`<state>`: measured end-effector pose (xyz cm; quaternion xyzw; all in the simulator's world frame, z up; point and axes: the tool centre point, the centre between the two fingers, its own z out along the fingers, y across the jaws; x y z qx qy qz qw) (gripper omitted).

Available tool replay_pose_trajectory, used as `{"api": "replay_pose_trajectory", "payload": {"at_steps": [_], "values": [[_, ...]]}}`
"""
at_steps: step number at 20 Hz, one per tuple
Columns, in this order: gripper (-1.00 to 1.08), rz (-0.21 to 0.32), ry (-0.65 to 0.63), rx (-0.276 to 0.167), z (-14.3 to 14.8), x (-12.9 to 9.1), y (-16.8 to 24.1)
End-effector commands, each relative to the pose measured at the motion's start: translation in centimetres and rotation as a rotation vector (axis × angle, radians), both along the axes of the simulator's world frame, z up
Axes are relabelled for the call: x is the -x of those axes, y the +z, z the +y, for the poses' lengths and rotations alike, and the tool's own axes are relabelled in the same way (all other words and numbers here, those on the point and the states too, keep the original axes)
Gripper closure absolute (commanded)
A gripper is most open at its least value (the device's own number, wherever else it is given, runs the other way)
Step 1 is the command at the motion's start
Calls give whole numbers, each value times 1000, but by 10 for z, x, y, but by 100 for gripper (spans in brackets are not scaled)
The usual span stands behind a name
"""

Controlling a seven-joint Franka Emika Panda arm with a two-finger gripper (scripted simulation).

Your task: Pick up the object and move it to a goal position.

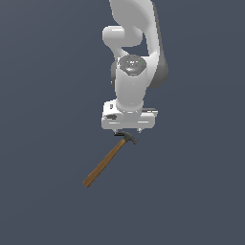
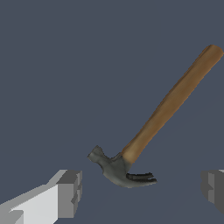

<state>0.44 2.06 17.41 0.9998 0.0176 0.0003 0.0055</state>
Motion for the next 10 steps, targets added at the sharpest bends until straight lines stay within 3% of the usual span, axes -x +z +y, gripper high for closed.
{"api": "replay_pose_trajectory", "payload": {"at_steps": [1,10], "values": [[-92,1,-48,-3,-5,-2,-6],[-92,2,-321,-15,-34,-15,-40]]}}
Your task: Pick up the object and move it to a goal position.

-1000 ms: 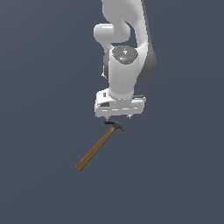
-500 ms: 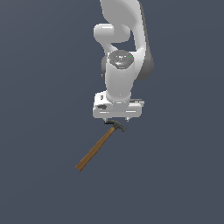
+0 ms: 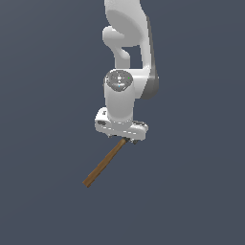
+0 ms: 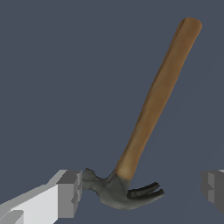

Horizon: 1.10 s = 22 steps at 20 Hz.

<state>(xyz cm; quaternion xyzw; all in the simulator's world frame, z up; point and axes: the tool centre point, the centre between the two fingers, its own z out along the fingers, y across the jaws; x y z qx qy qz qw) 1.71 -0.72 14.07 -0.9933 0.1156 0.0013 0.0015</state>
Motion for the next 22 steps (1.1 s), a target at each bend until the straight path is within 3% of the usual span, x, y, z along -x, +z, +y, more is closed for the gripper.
{"api": "replay_pose_trajectory", "payload": {"at_steps": [1,12,22], "values": [[-92,1,-91,-2,-10,-4,-12],[-92,1,-438,-1,-51,-14,-57],[-92,-1,-567,4,-67,-16,-74]]}}
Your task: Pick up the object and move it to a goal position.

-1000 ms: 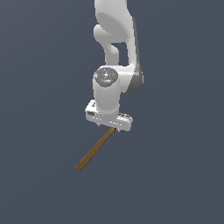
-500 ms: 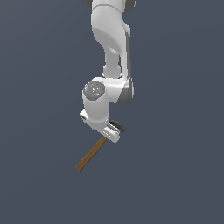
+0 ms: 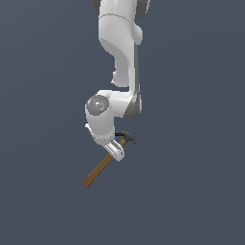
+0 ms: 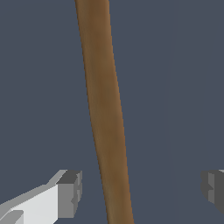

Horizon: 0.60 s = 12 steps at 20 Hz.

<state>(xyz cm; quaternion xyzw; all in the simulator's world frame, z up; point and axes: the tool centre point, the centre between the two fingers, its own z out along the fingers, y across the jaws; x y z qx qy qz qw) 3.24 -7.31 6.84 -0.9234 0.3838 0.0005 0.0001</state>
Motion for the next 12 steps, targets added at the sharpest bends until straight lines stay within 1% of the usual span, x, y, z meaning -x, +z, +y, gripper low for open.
{"api": "replay_pose_trajectory", "payload": {"at_steps": [1,7,12], "values": [[-92,-1,-14,1,-2,0,-2],[-92,0,-10,0,-1,0,-8],[-92,0,-13,0,-1,1,-32]]}}
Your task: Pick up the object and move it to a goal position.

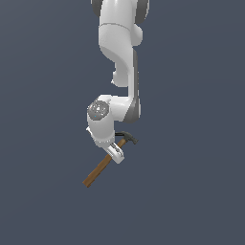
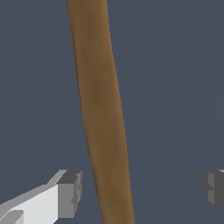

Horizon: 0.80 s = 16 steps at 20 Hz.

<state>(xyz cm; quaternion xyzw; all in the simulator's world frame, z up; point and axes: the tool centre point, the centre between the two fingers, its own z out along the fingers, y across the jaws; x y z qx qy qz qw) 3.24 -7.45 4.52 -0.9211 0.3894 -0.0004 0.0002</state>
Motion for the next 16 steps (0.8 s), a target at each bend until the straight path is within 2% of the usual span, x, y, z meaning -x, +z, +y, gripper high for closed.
{"api": "replay_pose_trajectory", "payload": {"at_steps": [1,8,9,16], "values": [[-92,1,-2,0,0,1,-14],[-92,1,-3,0,0,0,-29],[108,1,-3,0,0,0,-29],[108,1,-3,0,0,0,-29]]}}
